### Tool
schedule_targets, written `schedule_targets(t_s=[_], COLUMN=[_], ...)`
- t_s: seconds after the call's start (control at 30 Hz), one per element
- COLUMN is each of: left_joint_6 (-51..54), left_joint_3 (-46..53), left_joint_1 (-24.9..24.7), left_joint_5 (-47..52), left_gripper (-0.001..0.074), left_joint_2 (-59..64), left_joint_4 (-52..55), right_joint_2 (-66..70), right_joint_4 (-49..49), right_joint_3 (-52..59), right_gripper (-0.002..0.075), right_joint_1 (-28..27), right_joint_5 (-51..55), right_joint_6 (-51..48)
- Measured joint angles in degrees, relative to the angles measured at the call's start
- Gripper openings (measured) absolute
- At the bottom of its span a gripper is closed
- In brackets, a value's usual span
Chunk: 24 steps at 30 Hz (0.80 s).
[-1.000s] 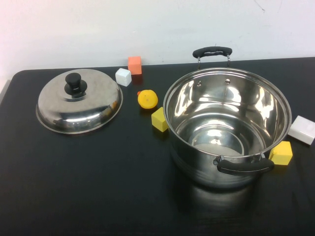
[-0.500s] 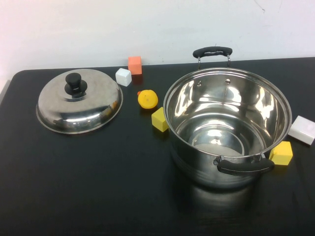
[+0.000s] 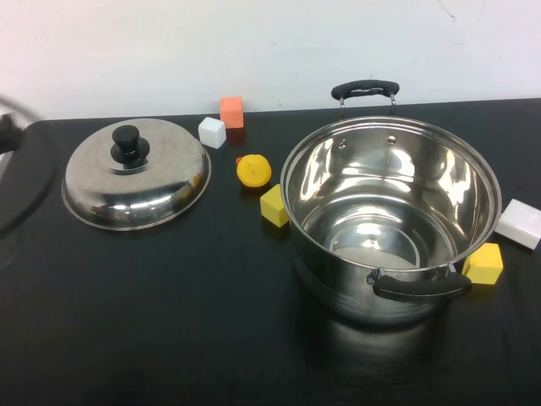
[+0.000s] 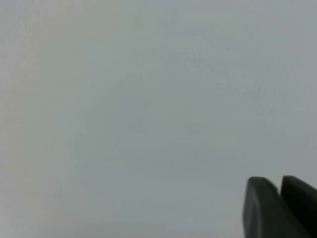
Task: Cover the pot
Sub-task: Pick up the pot lid
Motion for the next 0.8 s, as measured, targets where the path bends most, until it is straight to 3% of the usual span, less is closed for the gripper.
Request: schedule_targets(t_s=[0.07,0.27,0.33,0.47,0.8], left_joint_6=[0.00,-2.55,-4.96,-8.41,-7.00], left_joint_3=[-2.93,-12.06,-15.13,-20.25,-30.80], left_joint_1=[0.00,0.00,0.00,0.00,-3.26], left_joint_5=[-1.33,-2.11,-2.35,-2.59,3.00], left_gripper=[0.0095,0.0481,0.0559,0.0613,0.0622], left_joint_2=[5.87,21.51,25.81,33.45,47.18], left_joint_4=[1.43,11.14,13.70,16.85,19.72], right_joint_2=[0.00,0.00,0.00,0.00,0.00], right_joint_4=[0.00,0.00,0.00,0.00,0.00], right_joint_3=[0.00,0.00,0.00,0.00,0.00], right_gripper=[-0.0002,-0.0002,-0.0002,-0.0002,-0.0002], right_joint_1=[0.00,0.00,0.00,0.00,0.00], right_joint_5=[0.00,0.00,0.00,0.00,0.00], right_joint_6=[0.00,0.00,0.00,0.00,0.00])
